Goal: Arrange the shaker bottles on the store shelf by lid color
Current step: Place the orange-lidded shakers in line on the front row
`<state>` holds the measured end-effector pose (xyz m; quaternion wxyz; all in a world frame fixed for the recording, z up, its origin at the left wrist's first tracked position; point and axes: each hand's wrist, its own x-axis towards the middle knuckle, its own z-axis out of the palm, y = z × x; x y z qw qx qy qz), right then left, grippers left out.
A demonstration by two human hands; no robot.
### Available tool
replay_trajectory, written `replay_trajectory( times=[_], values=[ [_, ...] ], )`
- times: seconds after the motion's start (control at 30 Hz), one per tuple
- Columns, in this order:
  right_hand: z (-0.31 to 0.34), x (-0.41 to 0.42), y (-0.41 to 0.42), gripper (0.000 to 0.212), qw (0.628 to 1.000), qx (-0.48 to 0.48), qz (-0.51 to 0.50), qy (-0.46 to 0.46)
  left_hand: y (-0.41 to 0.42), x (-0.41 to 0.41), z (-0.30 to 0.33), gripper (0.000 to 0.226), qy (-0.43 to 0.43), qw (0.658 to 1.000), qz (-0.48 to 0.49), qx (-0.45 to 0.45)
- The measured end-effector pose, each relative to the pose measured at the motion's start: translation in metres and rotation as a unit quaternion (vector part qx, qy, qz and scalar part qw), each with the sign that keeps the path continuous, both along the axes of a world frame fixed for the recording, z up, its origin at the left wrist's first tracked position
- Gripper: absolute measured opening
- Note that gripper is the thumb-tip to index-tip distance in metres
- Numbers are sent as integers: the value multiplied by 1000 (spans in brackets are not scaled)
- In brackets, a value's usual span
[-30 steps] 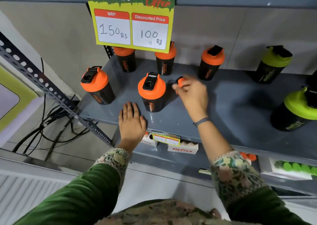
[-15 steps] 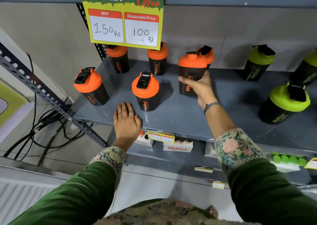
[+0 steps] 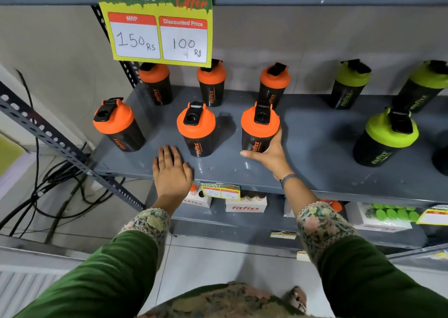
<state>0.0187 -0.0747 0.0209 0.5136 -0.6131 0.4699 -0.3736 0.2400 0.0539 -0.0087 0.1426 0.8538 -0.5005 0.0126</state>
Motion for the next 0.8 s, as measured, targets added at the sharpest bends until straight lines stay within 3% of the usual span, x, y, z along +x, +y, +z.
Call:
replay_trajectory(
  times=[0.27, 0.57, 0.8],
  values=[
    [4, -3, 17, 90, 999, 23, -28, 39, 1, 0, 1, 75, 1, 1000, -2, -2],
    [65, -42, 117, 23, 975, 203, 5, -85, 1, 0, -1, 77, 1, 1000, -1, -4],
    [107, -72, 160, 40, 977, 186, 18, -101, -1, -1, -3, 74, 4, 1000, 0, -8]
  ],
)
